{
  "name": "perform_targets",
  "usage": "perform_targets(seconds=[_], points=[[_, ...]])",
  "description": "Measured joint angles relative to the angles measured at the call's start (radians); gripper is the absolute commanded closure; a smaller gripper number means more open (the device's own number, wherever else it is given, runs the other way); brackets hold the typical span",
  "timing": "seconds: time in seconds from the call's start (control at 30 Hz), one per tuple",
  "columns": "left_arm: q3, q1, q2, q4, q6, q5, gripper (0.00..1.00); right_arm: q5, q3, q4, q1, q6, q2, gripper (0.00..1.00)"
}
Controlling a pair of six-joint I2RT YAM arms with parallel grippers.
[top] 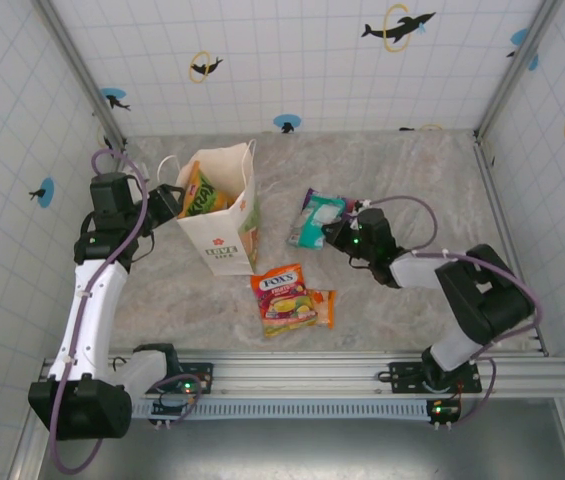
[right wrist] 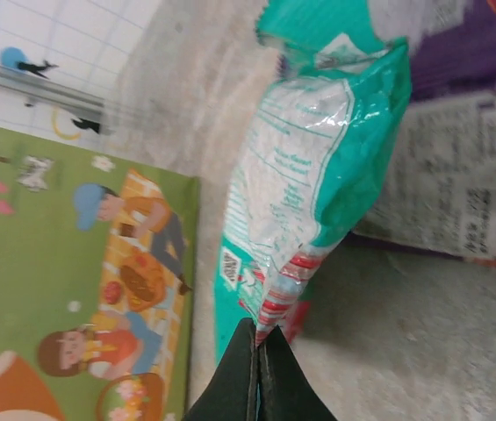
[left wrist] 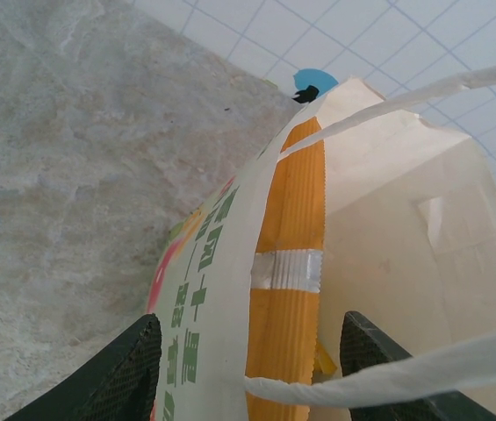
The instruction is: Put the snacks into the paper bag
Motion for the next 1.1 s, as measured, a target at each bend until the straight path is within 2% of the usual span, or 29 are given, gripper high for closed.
perform_targets(seconds=[0.23,0.57,0.8,1.1], points=[[-0.013,0.000,-0.006,0.007,0.000,0.000,0.47,0.114,0.095,-0.158,0.043,-0.150,-0.135,1.00],[-0.017,0.000,-0.010,0.029,0.000,0.019,0.49,0.227,0.412,-0.311,0.139,-0.440,-0.178,1.00],[-0.017,0.000,-0.013,0.030,0.000,0.029,0.49,0.242,0.736,-0.359,0.188,-0.623,-0.092,1.00],[-0.019,0.000,-0.015,0.046,0.000,0.029,0.50,0.237,1.050,-0.395,0.268,-0.771,0.074,1.00]])
